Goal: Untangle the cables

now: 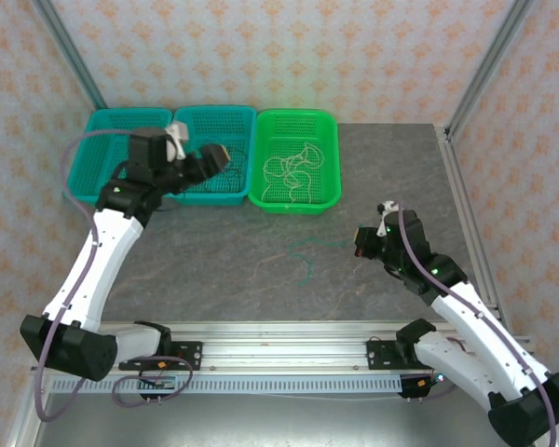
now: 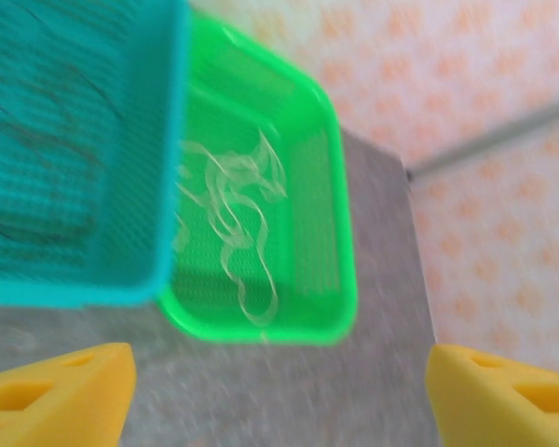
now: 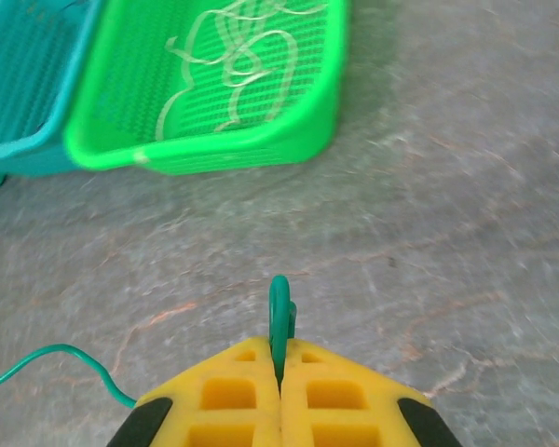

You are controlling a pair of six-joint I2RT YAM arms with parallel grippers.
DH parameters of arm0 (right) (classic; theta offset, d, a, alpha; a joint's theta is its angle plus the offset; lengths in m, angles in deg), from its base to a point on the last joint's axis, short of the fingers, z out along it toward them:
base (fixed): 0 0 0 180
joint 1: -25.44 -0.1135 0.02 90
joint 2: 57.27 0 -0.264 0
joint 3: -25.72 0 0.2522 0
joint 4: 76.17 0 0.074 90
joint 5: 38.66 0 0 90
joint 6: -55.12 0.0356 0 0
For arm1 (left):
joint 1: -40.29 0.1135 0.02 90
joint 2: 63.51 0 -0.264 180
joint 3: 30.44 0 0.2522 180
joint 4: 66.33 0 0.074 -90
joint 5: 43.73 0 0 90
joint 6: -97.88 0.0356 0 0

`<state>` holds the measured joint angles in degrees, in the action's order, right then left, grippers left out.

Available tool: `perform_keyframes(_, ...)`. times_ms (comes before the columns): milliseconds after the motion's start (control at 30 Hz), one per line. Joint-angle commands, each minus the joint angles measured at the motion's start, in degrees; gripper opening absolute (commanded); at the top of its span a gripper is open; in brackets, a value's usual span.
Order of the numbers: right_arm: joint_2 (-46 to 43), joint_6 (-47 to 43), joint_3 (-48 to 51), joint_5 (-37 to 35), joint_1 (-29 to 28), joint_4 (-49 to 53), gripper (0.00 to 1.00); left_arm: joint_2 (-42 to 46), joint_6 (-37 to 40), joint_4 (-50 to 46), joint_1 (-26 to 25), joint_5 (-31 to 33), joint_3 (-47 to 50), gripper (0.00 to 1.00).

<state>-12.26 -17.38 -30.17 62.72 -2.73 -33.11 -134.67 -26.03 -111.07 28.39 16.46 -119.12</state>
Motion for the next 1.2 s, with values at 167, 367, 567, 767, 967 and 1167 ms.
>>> perform_keyframes(167, 1.68, -14.16, -2.27, 1.78, -7.55, -9.66, 0.0, -0.95, 9.61, 3.9, -15.91, -12.12, 10.27, 0.83)
perform_keyframes(367, 1.89, -12.94, -0.94, 1.19, -8.22, -18.54, 0.0, -4.63, 10.27, 7.84, -23.03, -14.07, 15.13, 0.84)
perform_keyframes(567, 3.43, -12.1, -1.15, 0.39, -8.27, -19.97, 0.0, -7.54, 6.89, 12.31, -24.0, -10.12, 16.95, 0.24)
perform_keyframes(767, 2.76, -11.9, 0.0, 0.42, -8.23, -20.14, 0.04, -5.61, 6.01, 13.36, -23.97, -5.18, 16.12, 0.0)
perform_keyframes(967, 0.43, -7.33, 1.58, 0.55, -8.22, -23.15, 0.39, -3.49, 6.69, 7.05, -22.75, 4.34, 12.77, 0.0)
perform_keyframes(1167, -3.77, -3.46, 2.74, -2.51, -8.22, -26.03, 0.63, -3.59, 6.79, 0.22, -10.03, 12.6, 5.91, 0.0)
